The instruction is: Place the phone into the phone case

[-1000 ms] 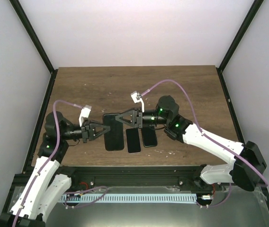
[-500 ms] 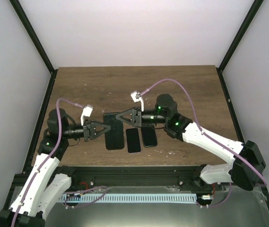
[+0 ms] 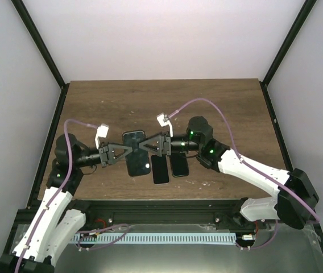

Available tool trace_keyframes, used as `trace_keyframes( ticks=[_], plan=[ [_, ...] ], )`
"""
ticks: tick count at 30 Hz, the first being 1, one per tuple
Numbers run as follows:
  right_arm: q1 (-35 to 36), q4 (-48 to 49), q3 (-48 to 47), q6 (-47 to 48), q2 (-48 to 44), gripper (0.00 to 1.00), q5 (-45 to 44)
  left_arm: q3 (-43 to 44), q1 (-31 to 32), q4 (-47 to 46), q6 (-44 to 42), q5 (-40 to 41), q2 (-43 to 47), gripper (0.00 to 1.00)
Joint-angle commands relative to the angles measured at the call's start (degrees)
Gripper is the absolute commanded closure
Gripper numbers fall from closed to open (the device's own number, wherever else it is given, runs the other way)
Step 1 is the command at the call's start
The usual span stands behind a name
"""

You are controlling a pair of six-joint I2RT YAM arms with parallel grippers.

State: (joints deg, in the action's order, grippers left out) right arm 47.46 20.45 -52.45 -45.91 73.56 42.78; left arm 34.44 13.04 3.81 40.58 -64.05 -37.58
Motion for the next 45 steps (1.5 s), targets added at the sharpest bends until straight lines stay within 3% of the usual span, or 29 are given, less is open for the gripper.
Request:
trace_keyframes(
  ticks=[1, 4, 6, 12, 14, 16, 19, 22, 24, 29, 35, 36, 39, 42, 44, 45],
  plan=[
    [1.0, 3.2, 4.1, -1.7, 0.0, 0.54, 3.5, 0.7, -0.3, -8.0, 5.2, 3.2, 1.0, 1.0],
    [1.8, 4.8, 6.6, -2.8, 0.1, 0.55, 3.6, 1.2, -0.3, -7.6, 5.3, 5.0, 0.8, 1.0],
    [2.1, 6.6, 8.0, -3.8, -0.1, 0.62, 3.2, 1.5, -0.3, -7.1, 5.3, 5.9, 0.5, 1.0],
    [2.3, 7.7, 8.7, -4.3, -0.5, 0.96, 3.2, 1.5, -0.3, -5.2, 4.3, 7.1, -0.6, 1.0],
    [2.4, 7.9, 9.0, -3.9, -0.9, 0.99, 3.4, 2.0, -0.3, -3.5, 3.2, 7.6, -0.7, 1.0],
    [2.5, 7.9, 9.2, -3.3, -1.0, 0.99, 3.8, 2.5, -0.3, -2.6, 3.6, 8.5, -0.6, 0.91],
    [2.5, 7.7, 9.5, -2.6, -1.0, 0.99, 4.3, 2.8, -0.3, -4.0, 6.0, 8.9, -0.3, 0.66],
    [2.5, 7.4, 9.7, -2.3, -1.2, 0.99, 4.5, 3.5, -0.3, -2.9, 5.0, 9.9, -0.3, 0.62],
    [2.5, 6.8, 9.4, -1.9, -1.2, 0.99, 4.6, 4.2, -0.4, 0.2, 2.9, 11.6, -0.4, 0.68],
    [2.5, 3.7, 9.2, -0.3, -1.8, 0.99, 2.6, 5.1, -0.3, 4.9, -0.3, 14.4, -1.0, 0.99],
    [2.5, 3.0, 9.2, -1.1, -1.0, 0.99, 1.2, 6.2, -0.3, 9.9, -3.9, 16.5, -1.5, 1.0],
    [2.5, 2.8, 9.1, -1.1, -1.0, 0.99, 1.0, 6.4, -0.3, 10.2, -4.0, 16.7, -1.5, 0.97],
    [2.5, 2.3, 9.4, -0.7, -0.8, 0.99, -0.1, 7.8, -0.3, 13.9, -5.7, 19.5, -1.4, 0.61],
    [2.5, 1.1, 9.9, -0.2, 0.3, 0.99, -1.0, 10.7, -0.3, 20.5, -9.2, 23.9, -1.5, 0.32],
    [2.5, 0.5, 10.3, -0.4, 1.4, 0.99, -1.7, 13.2, -0.4, 25.5, -11.6, 27.8, -1.5, 0.03],
    [2.5, 0.0, 10.4, -0.5, 2.1, 0.99, -2.4, 14.5, -0.3, 27.8, -12.7, 30.1, -1.5, 0.0]
  ],
)
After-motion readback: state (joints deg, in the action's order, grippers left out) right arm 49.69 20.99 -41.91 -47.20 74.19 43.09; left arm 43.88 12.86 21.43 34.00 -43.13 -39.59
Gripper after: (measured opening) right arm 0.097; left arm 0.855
